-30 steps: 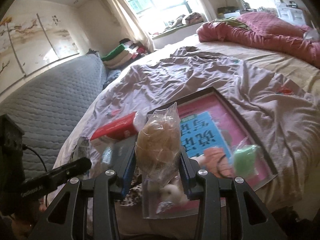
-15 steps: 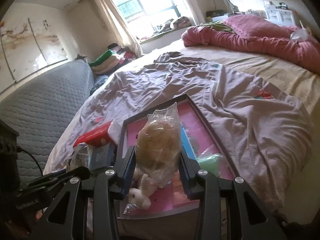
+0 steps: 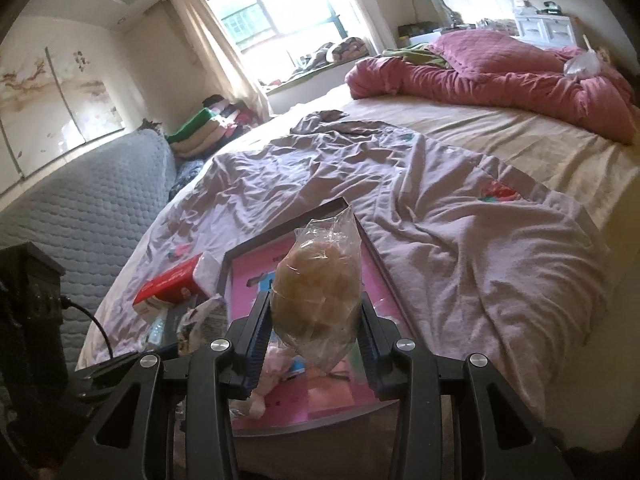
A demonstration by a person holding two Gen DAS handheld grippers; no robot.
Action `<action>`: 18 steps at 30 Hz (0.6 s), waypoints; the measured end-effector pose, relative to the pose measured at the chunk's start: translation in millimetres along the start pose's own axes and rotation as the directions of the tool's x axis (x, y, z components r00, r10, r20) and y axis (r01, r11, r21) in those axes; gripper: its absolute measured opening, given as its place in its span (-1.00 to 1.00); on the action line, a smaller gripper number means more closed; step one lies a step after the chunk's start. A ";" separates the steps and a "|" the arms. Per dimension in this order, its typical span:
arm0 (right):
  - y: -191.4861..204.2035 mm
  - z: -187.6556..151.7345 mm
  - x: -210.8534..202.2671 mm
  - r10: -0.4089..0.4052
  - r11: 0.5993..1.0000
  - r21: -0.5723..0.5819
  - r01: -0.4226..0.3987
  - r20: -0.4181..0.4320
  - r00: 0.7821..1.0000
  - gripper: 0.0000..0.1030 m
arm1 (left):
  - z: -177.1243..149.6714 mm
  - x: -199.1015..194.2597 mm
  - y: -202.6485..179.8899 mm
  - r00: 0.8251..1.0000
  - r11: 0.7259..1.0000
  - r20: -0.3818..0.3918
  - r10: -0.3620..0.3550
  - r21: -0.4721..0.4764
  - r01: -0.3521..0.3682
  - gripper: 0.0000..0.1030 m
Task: Organize soft objects
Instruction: 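Carry the snack packet with the left tool over the tray while the right tool carries the bun, then lower the snack packet onto the tray with the left tool while the right tool releases the bun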
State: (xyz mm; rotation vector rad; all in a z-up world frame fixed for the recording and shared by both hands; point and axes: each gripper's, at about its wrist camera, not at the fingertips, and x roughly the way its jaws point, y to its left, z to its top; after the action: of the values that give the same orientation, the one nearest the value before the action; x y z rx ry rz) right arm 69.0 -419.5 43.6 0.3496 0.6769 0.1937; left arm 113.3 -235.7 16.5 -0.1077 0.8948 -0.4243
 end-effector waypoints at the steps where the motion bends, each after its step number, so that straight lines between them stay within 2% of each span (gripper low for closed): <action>1: -0.8 -0.3 0.2 0.004 1.000 0.002 -0.004 -0.002 1.000 -0.19 | -0.5 1.6 -2.2 1.000 1.000 0.000 -0.001 0.004 0.001 -0.21; 9: -9.0 -1.0 3.0 -0.009 1.000 0.018 0.009 -0.007 1.000 -0.19 | -0.6 28.0 -13.8 1.000 0.999 -0.013 0.022 0.046 -0.022 -0.21; 18: -12.1 -6.5 13.3 -0.011 1.000 0.016 0.012 -0.036 0.999 -0.19 | -0.4 58.6 -5.4 0.997 0.998 -0.051 0.064 0.022 -0.063 -0.21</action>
State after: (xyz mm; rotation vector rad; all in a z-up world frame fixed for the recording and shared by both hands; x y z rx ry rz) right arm 75.8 -425.3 26.7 0.3583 0.7163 0.1839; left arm 143.5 -264.1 -25.2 -0.0499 0.9420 -0.3785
